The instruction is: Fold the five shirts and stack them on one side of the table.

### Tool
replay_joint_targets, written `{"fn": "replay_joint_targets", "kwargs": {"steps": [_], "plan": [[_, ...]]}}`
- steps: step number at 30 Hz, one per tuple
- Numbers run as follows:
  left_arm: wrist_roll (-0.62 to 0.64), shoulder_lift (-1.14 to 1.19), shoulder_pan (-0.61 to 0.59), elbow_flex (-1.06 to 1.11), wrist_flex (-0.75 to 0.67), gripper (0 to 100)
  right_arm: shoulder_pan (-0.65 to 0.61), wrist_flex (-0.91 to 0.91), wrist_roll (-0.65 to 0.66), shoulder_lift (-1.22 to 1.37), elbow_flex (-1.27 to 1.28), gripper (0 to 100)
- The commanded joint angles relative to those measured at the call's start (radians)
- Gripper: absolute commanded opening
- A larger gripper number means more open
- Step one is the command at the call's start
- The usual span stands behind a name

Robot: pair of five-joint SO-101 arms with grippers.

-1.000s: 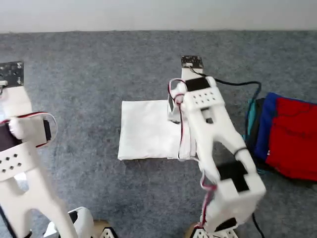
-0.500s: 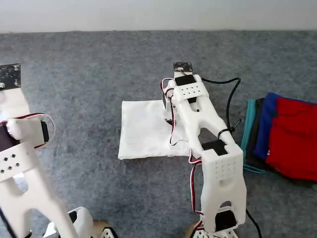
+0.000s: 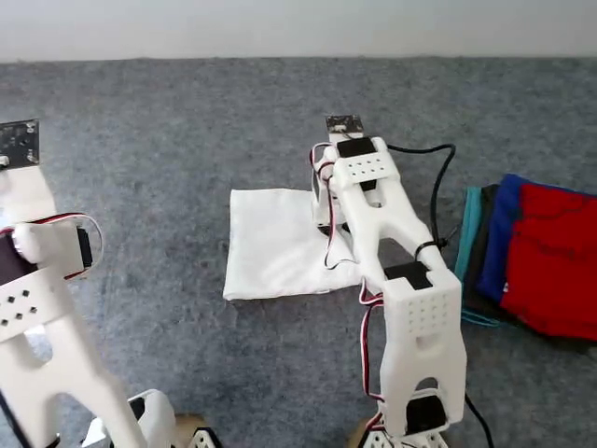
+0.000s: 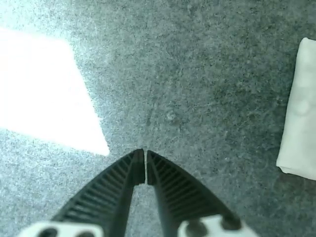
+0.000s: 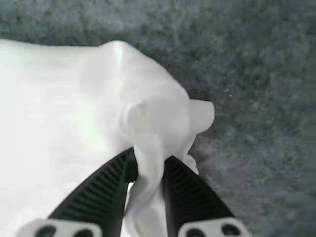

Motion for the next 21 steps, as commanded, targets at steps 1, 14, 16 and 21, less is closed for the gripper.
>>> {"fn": "replay_joint_targets", "kwargs": {"steps": [1, 14, 16, 21], "plan": [[-0.006, -0.025, -0.005, -0.004, -0.009, 2, 0.068, 0.018, 0.255, -0.111, -0.02, 1.0], [-0.006, -0.025, 0.0, -0.004, -0.011, 2, 0.177, -0.248, 1.448, -0.14, -0.018, 1.0], [-0.006, -0.025, 0.0, -0.004, -0.011, 2, 0.16, -0.292, 1.456, -0.137, -0.018, 1.0], [-0.011, -0.025, -0.002, -0.004, -0.006, 2, 0.166, -0.355, 1.418, -0.166, -0.025, 6.7]]}}
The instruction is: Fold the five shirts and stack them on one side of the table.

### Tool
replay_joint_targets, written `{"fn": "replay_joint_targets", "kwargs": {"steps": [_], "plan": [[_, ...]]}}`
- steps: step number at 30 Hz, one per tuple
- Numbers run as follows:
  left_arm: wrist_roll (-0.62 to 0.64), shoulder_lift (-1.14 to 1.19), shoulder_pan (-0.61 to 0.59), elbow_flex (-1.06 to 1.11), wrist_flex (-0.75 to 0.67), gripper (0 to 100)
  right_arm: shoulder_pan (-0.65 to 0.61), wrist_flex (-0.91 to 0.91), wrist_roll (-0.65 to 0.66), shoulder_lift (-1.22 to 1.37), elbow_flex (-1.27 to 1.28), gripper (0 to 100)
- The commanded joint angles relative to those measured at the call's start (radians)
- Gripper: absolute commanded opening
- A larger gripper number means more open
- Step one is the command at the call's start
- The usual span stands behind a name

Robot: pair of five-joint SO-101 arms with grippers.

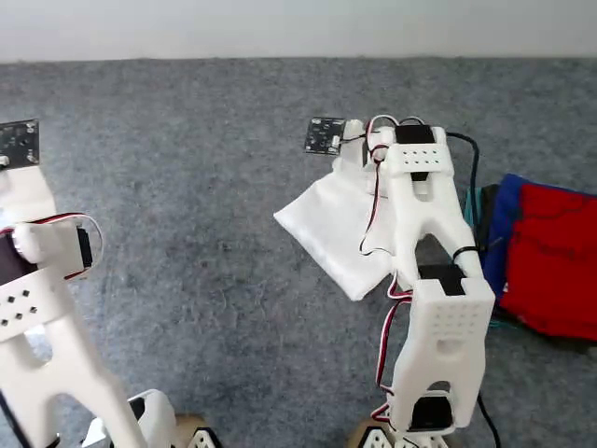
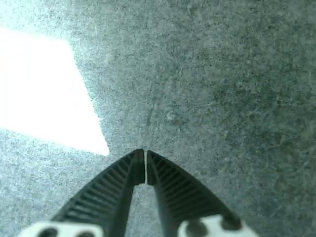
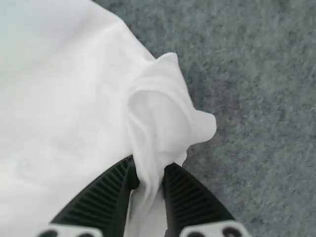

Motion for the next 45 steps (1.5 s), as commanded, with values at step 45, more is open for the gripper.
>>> {"fn": "replay_joint_targets", "kwargs": {"steps": [45], "plan": [[-0.132, -0.025, -0.003, -0.007, -0.023, 2, -0.036, 0.191, -2.01, -0.071, 0.089, 47.5]]}}
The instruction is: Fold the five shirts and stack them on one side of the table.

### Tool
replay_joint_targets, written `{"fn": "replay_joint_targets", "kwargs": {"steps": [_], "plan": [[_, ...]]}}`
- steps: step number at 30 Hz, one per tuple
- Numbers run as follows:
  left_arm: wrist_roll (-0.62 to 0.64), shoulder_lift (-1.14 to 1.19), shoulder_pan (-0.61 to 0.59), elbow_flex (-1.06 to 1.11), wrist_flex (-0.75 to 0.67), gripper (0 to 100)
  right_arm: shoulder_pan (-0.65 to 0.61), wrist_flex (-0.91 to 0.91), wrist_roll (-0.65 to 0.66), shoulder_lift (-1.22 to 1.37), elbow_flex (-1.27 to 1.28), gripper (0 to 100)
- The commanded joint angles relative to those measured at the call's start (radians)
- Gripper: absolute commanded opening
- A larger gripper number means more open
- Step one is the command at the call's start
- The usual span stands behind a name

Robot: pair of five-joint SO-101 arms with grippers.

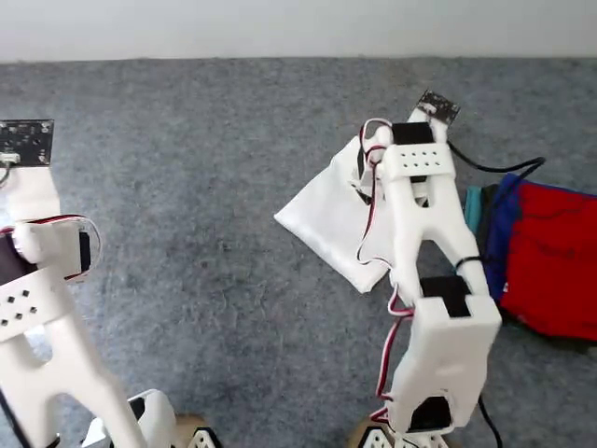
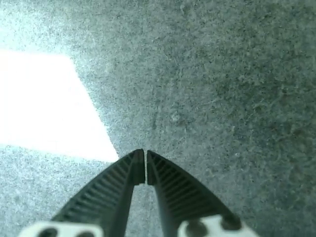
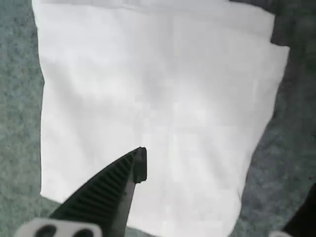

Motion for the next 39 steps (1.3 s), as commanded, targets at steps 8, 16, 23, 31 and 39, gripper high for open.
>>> {"fn": "replay_joint_targets", "kwargs": {"steps": [8, 16, 23, 31, 39], "plan": [[-0.011, -0.025, -0.003, -0.005, -0.014, 2, -0.042, -0.166, 0.025, 0.229, -0.011, 44.4], [-0.008, -0.023, -0.002, -0.005, -0.014, 2, -0.041, -0.159, 0.129, 0.234, -0.011, 4.1], [-0.008, -0.023, 0.0, -0.005, -0.014, 2, -0.039, -0.061, 0.199, 0.231, -0.054, 0.9], [-0.008, -0.023, 0.0, -0.002, -0.014, 2, 0.065, 0.143, 0.465, 0.074, -0.181, 0.9], [-0.006, -0.023, -0.002, 0.107, -0.061, 2, 0.17, 0.325, 0.709, -0.263, -0.183, 0.9]]}}
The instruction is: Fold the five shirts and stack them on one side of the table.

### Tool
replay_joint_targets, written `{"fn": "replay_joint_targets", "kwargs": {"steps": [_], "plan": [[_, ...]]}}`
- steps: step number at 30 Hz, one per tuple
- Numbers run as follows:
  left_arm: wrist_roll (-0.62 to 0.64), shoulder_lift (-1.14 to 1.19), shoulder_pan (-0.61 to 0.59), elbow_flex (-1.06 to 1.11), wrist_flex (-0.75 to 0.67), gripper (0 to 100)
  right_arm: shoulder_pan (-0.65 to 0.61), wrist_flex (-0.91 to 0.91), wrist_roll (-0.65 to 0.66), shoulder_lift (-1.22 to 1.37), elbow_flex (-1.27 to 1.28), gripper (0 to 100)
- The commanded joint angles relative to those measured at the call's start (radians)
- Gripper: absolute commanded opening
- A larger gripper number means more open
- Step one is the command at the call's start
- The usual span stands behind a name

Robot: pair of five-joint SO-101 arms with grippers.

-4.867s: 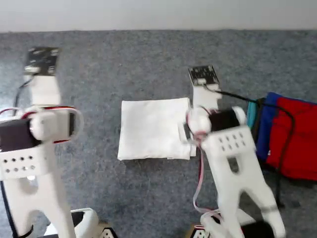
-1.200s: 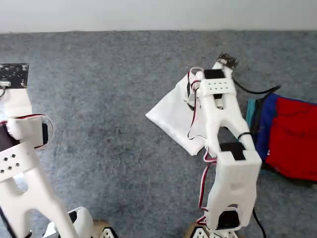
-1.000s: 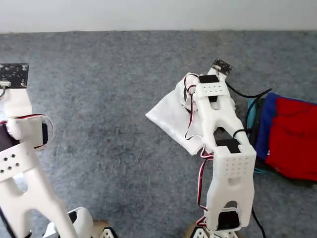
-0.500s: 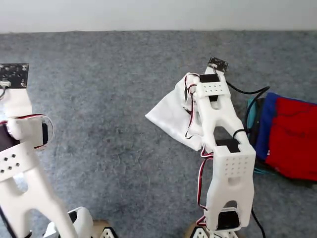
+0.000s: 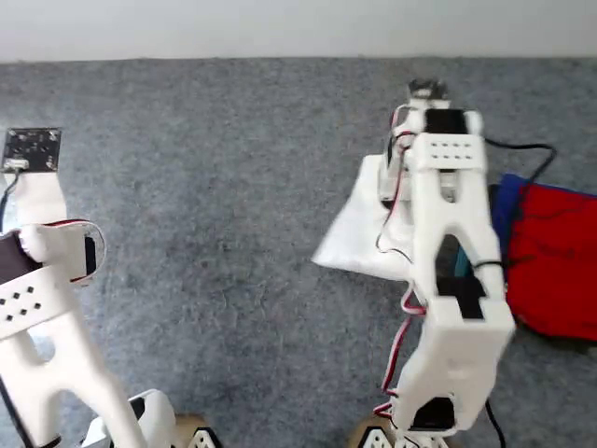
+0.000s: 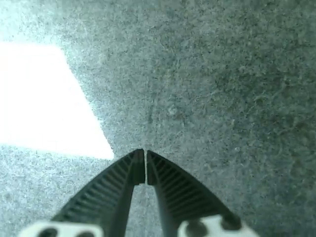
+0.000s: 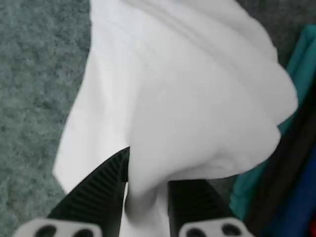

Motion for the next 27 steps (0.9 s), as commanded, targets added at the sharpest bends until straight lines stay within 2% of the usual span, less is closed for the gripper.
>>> {"fn": "replay_joint_targets", "kwargs": {"steps": [1, 6, 11, 17, 22, 27], "plan": [[-0.003, -0.023, -0.002, 0.013, -0.023, 2, 0.07, 0.067, 0.104, -0.213, -0.04, 0.9], [-0.006, -0.023, 0.002, 0.018, -0.023, 2, 0.189, 0.116, 0.267, -0.415, -0.04, 0.9], [-0.006, -0.021, 0.002, 0.039, -0.048, 2, 0.312, 0.12, 0.373, -0.522, -0.04, 0.9], [-0.006, -0.023, 0.002, 0.11, -0.078, 2, 0.495, 0.108, 0.445, -0.513, -0.037, 0.9], [-0.006, -0.023, 0.002, 0.113, -0.078, 2, 0.613, 0.099, 0.496, -0.394, -0.037, 0.9], [-0.006, -0.023, 0.0, 0.114, -0.078, 2, 0.707, -0.027, 0.5, -0.3, -0.037, 0.9]]}}
